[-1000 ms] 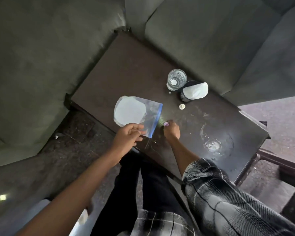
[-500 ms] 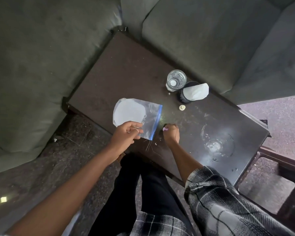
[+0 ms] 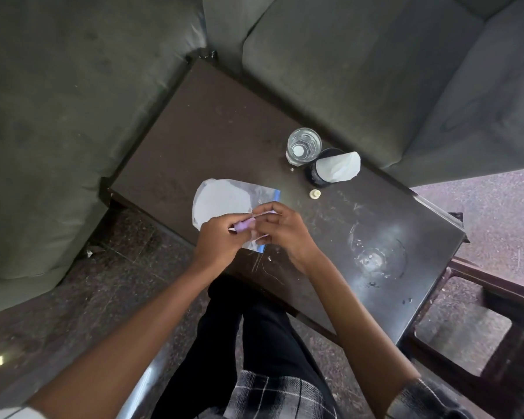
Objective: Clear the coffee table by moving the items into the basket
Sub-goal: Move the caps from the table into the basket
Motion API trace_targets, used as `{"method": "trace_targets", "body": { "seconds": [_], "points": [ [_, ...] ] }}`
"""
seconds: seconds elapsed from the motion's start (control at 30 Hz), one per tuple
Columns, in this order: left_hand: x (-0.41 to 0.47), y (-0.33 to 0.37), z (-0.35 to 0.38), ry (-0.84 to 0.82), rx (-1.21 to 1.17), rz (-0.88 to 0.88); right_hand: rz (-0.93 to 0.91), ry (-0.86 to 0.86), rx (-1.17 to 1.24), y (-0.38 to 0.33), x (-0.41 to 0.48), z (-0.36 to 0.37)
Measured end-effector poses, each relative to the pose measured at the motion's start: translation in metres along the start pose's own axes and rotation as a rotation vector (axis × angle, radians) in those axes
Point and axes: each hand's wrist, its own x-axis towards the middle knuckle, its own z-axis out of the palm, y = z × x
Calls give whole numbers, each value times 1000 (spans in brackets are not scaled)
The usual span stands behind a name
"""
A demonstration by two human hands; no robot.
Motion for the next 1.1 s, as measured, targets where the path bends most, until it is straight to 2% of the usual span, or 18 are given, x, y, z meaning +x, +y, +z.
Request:
{"method": "trace_targets", "body": {
  "seconds": [0.07,0.1,0.17,0.2,0.33,0.4,0.5,0.67,0.8,0.93,1.03,1.1],
  "points": [
    [1,0,-2,30,-43,-52,73,67,-34,2,16,-16],
    [2,0,-4,32,-84,-91,78,195,-126,7,30,-27],
    [3,1,-6,25,-159,-151,28,460,-588,22,64,-52],
    [4,1,-6,18,-178,-171,10,522,-835,29,77,-64],
    [5,-4,-6,-15,-212,-220,58,437,-1391,50,113,-95],
    [5,-9,-5,-19,-209,-236,48,433,-1455,55,123,-100],
    [5,-16,-6,-31,-208,-258,32,471,-1320,62,133,-102],
    [3,-16,-8,-50,-176,-243,53,685,-957,66,114,-96],
    [0,-6,-7,-61,-211,-202,-40,698,-664,63,84,-84],
    [-9,9,-9,-86,-273,-167,-95,799,-246,50,26,-61],
    [-23,19,-15,-87,-280,-98,-187,771,98,40,-30,-39],
    [-35,24,-23,-107,-285,-45,-258,775,233,37,-69,-25]
  ]
}}
